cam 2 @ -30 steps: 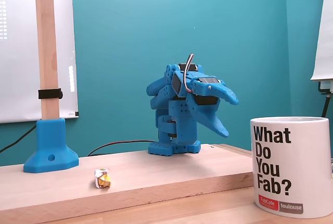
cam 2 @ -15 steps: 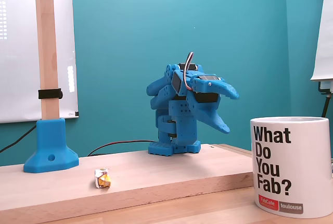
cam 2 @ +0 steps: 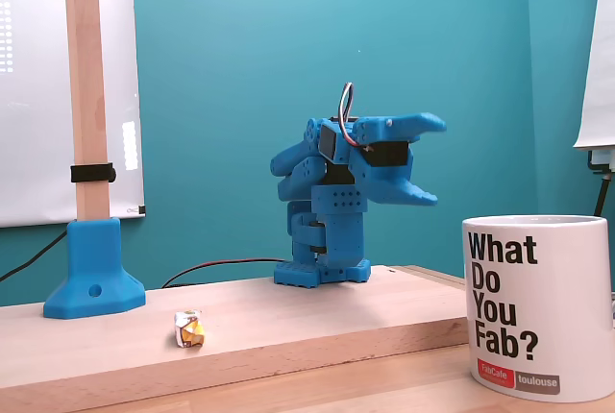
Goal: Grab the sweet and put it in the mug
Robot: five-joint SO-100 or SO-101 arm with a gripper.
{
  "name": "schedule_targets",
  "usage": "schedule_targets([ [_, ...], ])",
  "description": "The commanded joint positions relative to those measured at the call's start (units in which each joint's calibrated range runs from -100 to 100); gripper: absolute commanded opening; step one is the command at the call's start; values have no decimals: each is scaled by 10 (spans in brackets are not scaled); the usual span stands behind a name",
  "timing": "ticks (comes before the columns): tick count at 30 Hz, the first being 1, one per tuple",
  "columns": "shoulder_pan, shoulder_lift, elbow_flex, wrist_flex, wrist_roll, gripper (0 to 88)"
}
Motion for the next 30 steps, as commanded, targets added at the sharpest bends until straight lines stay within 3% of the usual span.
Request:
schedule_targets([
  [1, 5, 84, -9, -88, 0, 291],
  [7, 5, 181, -4, -264, 0, 291],
  [11, 5, 190, -16, -313, -1, 291],
  [30, 5, 195, -214, -104, -1, 291],
])
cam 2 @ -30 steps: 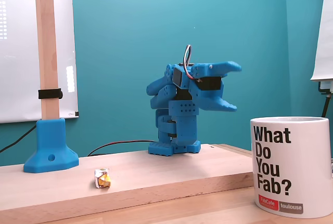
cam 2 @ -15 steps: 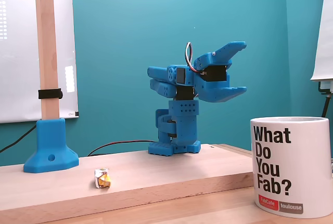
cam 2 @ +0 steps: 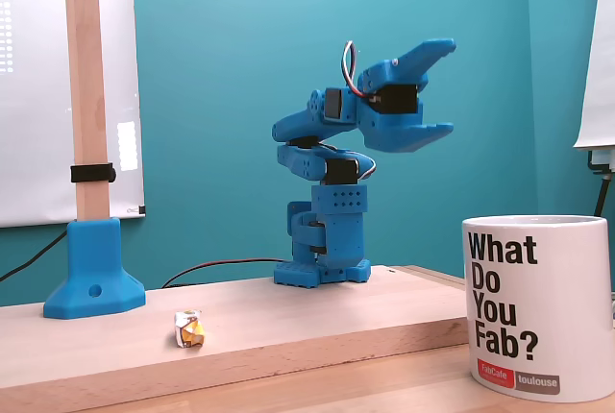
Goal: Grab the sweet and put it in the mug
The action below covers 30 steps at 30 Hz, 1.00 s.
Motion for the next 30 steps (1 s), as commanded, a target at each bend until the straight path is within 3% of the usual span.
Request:
schedule_targets([
  [1, 4, 4, -60, 19, 1, 291],
  [17, 5, 241, -197, 19, 1, 291],
  [30, 114, 360, -326, 19, -3, 291],
])
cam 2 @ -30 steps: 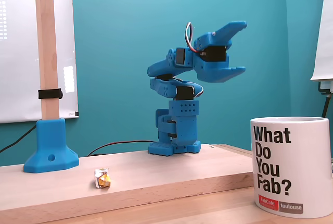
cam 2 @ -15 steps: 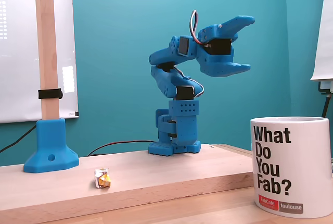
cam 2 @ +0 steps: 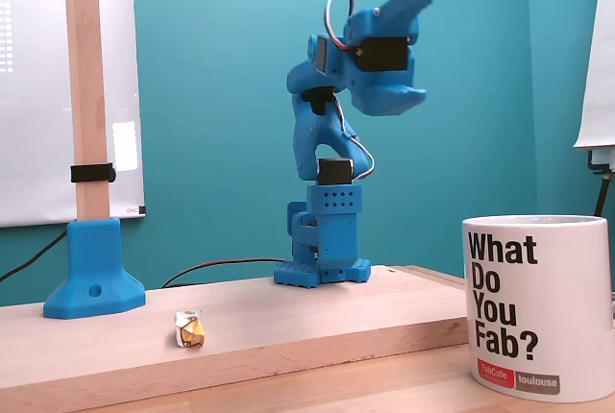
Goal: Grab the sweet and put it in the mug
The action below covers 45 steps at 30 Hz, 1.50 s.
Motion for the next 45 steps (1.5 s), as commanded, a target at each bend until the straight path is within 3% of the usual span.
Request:
schedule_targets([
  [1, 30, 8, -41, -2, -1, 291],
  [13, 193, 23, -41, -71, -1, 291],
  [22, 206, 51, -46, -50, -3, 291],
  [32, 228, 49, -98, 121, -53, 291],
  [45, 232, 51, -123, 321, -63, 291],
])
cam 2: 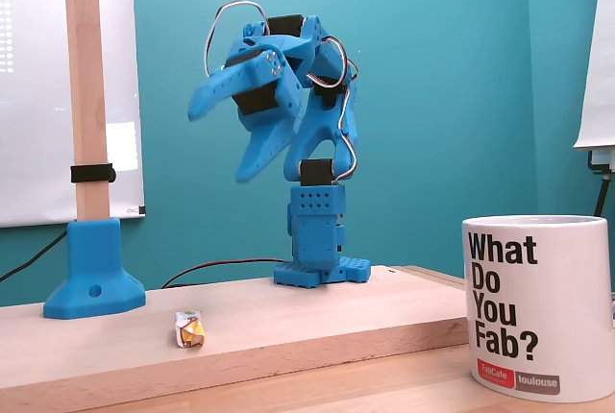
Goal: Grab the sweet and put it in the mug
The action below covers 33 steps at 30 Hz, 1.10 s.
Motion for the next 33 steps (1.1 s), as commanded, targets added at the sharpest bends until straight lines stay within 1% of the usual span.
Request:
schedule_targets([
  [1, 9, -3, -33, 36, -7, 291],
  [3, 11, -3, -33, 60, -30, 291],
  [8, 5, -4, -32, 124, -140, 291],
  [10, 4, -2, -31, 139, -170, 291],
  [19, 4, 1, -32, 135, -244, 291],
  [21, -1, 1, -29, 147, -253, 291],
  [25, -19, 0, -14, 182, -256, 291],
  [33, -19, 79, -17, 95, -254, 291],
])
